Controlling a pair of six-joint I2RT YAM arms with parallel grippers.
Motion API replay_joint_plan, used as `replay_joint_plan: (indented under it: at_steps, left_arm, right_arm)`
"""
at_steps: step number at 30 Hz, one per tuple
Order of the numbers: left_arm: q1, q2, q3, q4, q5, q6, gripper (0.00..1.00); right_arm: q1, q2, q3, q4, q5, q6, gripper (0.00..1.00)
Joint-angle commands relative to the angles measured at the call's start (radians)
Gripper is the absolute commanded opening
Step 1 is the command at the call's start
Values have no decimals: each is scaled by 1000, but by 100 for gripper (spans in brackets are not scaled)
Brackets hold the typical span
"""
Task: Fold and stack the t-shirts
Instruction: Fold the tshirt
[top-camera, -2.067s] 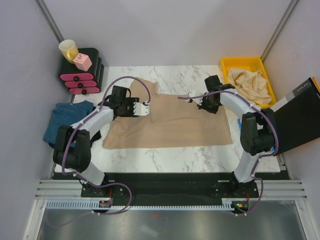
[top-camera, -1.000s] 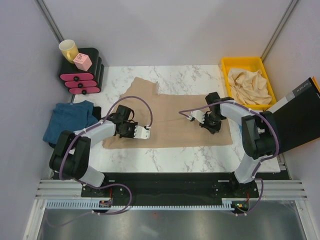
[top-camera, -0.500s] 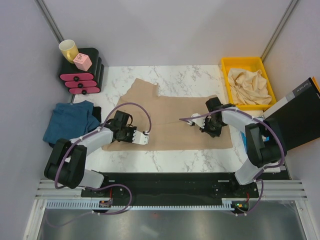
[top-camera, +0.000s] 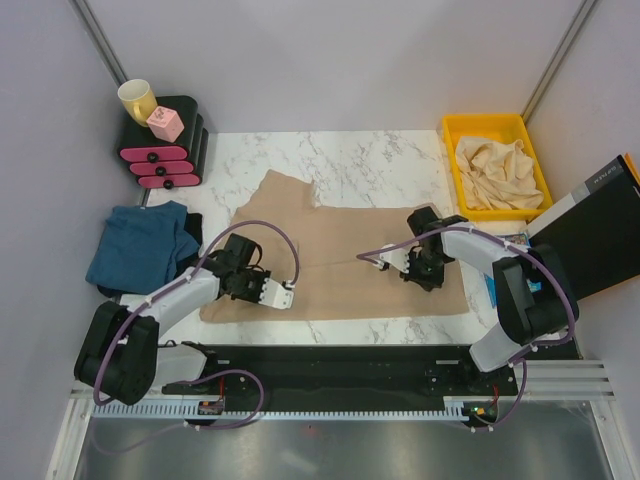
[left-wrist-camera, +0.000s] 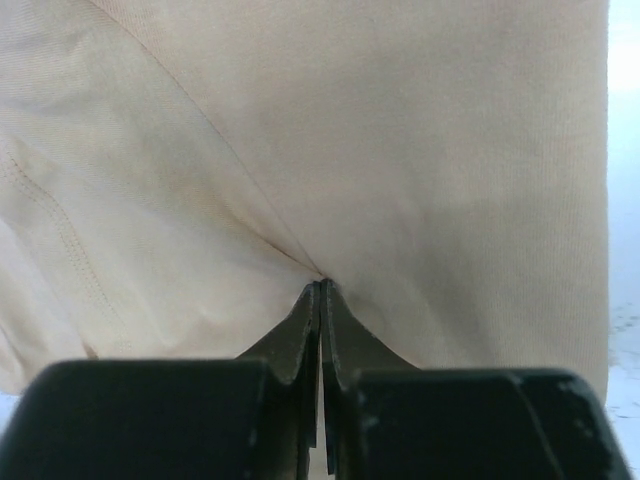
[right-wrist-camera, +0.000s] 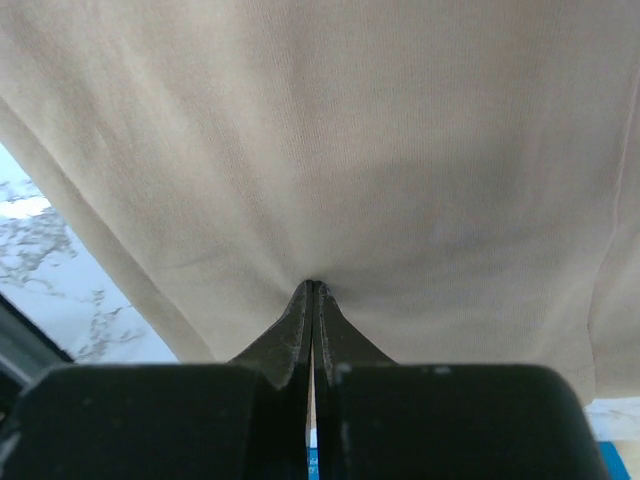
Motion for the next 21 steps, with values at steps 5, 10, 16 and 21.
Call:
replay_joint_plan:
  at_steps: [5,10,16,21]
  left_arm:
    - [3,-103,129,-289,86,-113,35]
    - [9,-76,345,-203,16,-172,70]
    - [139,284,635,61,-100,-296,70]
    - [241,603,884,63,-142,-271,63]
  right_arm:
    - [7,-46,57,-192,-27,37,30]
    - [-18,-51,267,-159,-44,138,43]
    - [-102,159,522,44,22,316,44]
    - [-200,429,799,46,-10,371,42]
